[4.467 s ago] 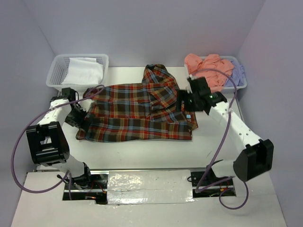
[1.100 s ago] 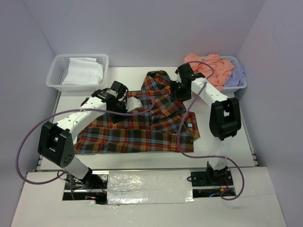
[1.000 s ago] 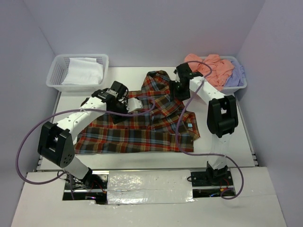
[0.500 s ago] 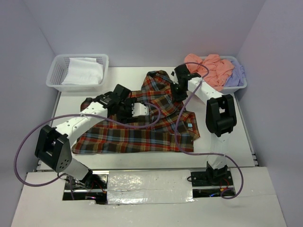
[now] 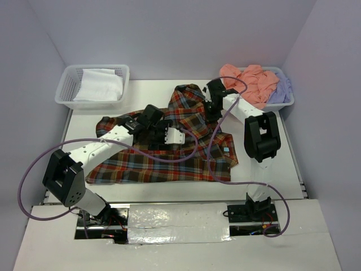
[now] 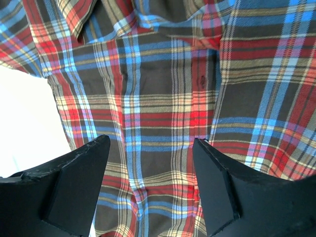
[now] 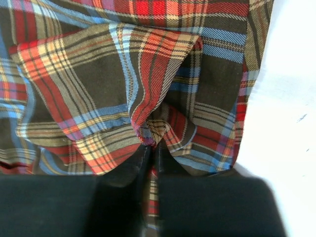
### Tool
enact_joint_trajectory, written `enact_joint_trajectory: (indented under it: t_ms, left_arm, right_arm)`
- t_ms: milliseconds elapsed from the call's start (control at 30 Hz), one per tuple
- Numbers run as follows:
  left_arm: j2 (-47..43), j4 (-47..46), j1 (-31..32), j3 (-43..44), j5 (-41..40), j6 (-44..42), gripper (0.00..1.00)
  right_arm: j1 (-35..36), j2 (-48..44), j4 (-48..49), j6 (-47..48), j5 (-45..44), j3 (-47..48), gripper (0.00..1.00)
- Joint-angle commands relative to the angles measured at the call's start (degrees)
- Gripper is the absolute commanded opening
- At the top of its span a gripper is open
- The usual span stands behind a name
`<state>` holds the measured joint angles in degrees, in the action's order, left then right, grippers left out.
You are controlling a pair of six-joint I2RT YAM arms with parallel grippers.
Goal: Fold and stack the long sleeve shirts
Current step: Fold the shirt
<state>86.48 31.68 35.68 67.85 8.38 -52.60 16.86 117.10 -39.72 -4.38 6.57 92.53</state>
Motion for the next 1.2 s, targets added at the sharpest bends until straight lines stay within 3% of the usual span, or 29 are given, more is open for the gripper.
enact_joint_trajectory:
  t_ms: [0, 100, 200, 333, 533, 667, 833, 967, 1167]
  left_arm:
    - [0.18, -1.36, 0.88, 0.79, 1.29, -0.75, 0.81]
    - [-0.34, -3.19, 1.41, 0.96, 0.32, 0.12, 0.82]
    - [-4.20, -15.28, 1.41, -0.35, -0.21, 3.90, 0.87]
    - [-3.43, -22.44, 1.41, -0.45, 4.18, 10.82, 0.91]
    - [1.50, -23.68, 4.04, 1.67, 9.72, 15.16, 0.95]
    - [3.52, -26.14, 6.15, 3.07, 8.32, 18.93, 0.99]
    - [6.77, -27.11, 7.21, 5.09, 4.11, 20.70, 0.99]
    - [9.59, -27.46, 7.47, 4.14, -2.04, 15.00, 0.99]
    - [2.39, -37.99, 8.08, -11.84, 1.73, -4.16, 0.99]
  right_arm:
    - [0.45, -1.08, 2.99, 0.08, 1.08, 0.02, 0.00]
    - [0.45, -1.78, 1.41, -0.62, 3.18, 1.68, 0.00]
    - [0.54, -5.20, -2.28, -3.61, 7.57, 2.74, 0.00]
    - [0.45, -14.68, -1.24, -8.61, 15.48, -1.20, 0.00]
    - [0.45, -20.76, 0.17, -18.01, 22.43, -6.74, 0.00]
    - [0.45, -23.49, 4.12, -22.94, 26.91, -8.94, 0.00]
    - [0.36, -23.06, 3.95, -23.48, 26.30, -8.16, 0.00]
    - [0.19, -23.49, 3.87, -23.65, 27.27, -8.51, 0.00]
    - [-0.60, -24.20, 5.62, -25.32, 28.32, -8.95, 0.00]
